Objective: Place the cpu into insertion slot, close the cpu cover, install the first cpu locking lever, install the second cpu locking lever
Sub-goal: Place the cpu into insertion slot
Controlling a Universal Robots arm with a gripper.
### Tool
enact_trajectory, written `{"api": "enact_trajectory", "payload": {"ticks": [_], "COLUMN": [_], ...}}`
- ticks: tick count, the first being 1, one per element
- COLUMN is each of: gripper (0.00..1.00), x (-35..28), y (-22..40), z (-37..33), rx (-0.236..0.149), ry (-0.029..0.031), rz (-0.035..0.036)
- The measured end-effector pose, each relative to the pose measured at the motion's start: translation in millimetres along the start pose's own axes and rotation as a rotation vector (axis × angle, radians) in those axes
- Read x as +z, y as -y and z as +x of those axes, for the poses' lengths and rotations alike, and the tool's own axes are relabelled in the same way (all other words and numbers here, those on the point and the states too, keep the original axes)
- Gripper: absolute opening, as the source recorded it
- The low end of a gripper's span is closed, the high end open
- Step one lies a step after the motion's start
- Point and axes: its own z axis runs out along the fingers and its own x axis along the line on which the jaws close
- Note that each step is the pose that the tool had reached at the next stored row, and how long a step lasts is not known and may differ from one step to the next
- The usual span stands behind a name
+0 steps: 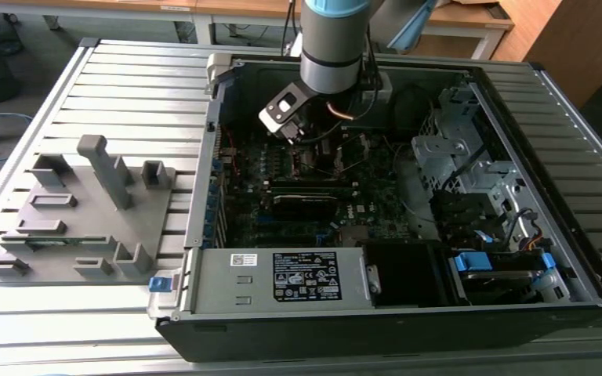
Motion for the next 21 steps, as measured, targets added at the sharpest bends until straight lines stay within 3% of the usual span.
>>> {"api": "enact_trajectory", "payload": {"ticks": [5, 21], "gripper": [0.54, 0.54], "x": [1.8, 3.7], "y": [0.1, 0.2], "z": [-0.1, 0.9], "rx": [0.016, 0.016], "ry": [0.0007, 0.0007], "rz": [-0.0006, -0.0006]}}
